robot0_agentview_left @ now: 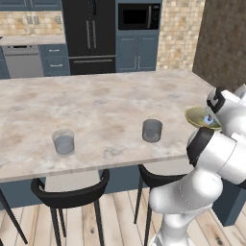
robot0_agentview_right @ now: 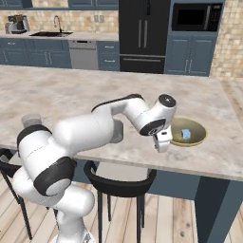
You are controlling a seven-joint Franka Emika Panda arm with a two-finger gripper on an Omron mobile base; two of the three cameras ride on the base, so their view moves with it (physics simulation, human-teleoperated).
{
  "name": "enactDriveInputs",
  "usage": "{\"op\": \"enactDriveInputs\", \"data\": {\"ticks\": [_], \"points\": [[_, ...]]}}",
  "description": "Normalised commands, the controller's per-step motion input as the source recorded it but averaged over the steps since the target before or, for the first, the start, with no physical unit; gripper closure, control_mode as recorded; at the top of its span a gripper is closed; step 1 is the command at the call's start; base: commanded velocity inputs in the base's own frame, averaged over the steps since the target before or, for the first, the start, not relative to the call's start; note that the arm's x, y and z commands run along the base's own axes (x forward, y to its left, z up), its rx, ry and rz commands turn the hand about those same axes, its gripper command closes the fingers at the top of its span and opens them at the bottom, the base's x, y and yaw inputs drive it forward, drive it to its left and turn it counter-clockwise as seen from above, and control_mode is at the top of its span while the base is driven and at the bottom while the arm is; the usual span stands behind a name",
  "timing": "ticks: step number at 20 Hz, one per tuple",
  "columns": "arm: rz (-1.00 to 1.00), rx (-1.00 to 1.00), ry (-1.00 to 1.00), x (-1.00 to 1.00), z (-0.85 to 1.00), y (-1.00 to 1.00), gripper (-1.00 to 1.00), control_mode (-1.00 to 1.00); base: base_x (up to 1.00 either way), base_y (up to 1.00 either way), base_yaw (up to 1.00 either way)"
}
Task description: There are four ice cubes in the ice bowl. Place two ice cubes in each glass of water.
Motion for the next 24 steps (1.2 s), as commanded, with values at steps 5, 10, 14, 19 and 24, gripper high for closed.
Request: {"op": "enactDriveInputs", "data": {"ticks": [5,10,14,19,24], "points": [[-0.46,0.01,0.00,0.33,0.00,-0.59,-1.00,-1.00,0.00,0.00,0.00],[0.00,0.07,0.00,0.38,-0.11,-0.24,-1.00,-1.00,0.00,0.00,0.00],[0.05,0.04,0.00,0.08,-0.27,-0.36,-1.00,-1.00,0.00,0.00,0.00],[0.01,0.08,0.00,0.24,-0.01,-0.23,-1.00,-1.00,0.00,0.00,0.00],[0.02,0.03,0.02,0.05,-0.28,-0.19,-1.00,-1.00,0.00,0.00,0.00]]}}
